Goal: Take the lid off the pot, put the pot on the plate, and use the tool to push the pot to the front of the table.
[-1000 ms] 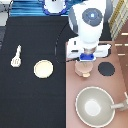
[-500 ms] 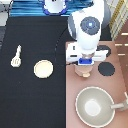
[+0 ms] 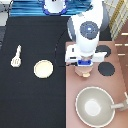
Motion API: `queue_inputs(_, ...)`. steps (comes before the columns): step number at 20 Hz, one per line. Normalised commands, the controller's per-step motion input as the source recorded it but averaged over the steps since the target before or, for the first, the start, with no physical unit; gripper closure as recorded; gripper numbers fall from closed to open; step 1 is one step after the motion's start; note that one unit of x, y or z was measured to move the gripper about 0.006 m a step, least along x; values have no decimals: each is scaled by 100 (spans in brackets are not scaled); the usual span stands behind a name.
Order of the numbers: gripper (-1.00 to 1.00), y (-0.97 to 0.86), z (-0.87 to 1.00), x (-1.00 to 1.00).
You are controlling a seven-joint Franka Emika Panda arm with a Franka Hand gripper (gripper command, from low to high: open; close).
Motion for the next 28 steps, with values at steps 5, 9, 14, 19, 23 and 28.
queue_inputs(5, 100, 0, 0, 14)
queue_inputs(9, 100, 0, 7, 18)
queue_inputs(14, 100, 6, 54, -4)
queue_inputs(19, 100, -3, 98, -65)
queue_inputs(23, 100, -2, 79, -94)
queue_inputs(28, 100, 0, 52, -92)
